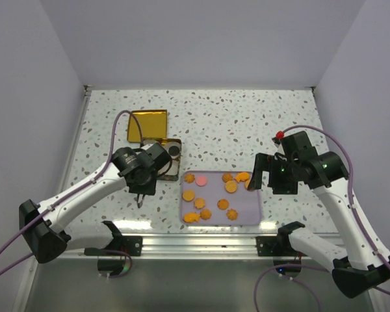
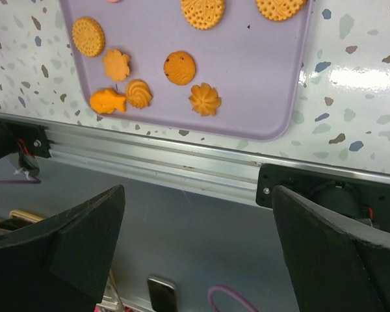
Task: Pack the cookies
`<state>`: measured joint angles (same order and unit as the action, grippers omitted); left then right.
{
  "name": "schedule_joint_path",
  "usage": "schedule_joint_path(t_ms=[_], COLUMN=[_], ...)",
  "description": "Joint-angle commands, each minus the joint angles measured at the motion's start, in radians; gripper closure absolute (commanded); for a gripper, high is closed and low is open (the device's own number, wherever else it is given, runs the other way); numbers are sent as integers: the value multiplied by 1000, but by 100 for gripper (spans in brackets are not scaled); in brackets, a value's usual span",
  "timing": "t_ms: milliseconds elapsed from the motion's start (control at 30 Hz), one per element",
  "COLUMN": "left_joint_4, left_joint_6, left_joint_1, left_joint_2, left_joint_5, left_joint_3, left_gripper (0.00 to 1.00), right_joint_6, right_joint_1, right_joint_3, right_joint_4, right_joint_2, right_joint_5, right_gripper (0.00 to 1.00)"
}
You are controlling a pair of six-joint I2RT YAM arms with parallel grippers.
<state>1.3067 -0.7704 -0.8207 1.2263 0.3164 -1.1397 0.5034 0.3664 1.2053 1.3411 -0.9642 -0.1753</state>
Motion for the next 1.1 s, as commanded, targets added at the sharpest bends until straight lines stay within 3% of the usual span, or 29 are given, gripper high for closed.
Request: schedule_joint_path(t_ms=[0, 167, 500, 1067], left_joint_4=[9, 3, -75, -90], left_joint_6=[-27, -1, 10, 25], left_joint_1=[47, 118, 137, 138], left_joint_2=[-79, -116, -126, -100], left_joint_5=[-11, -22, -71, -80], left_joint_3=[35, 93, 162, 167], left_gripper=[82, 81, 80, 65], right_joint_6=[-9, -11, -12, -12], right_joint_1=[6, 9, 19, 19], right_joint_3=[-4, -9, 0, -3], right_joint_4=[-5, -5, -3, -5], right_joint_2=[-1, -2, -14, -1], right_joint_5=[-30, -32, -29, -1], right_gripper=[1, 1, 1, 1])
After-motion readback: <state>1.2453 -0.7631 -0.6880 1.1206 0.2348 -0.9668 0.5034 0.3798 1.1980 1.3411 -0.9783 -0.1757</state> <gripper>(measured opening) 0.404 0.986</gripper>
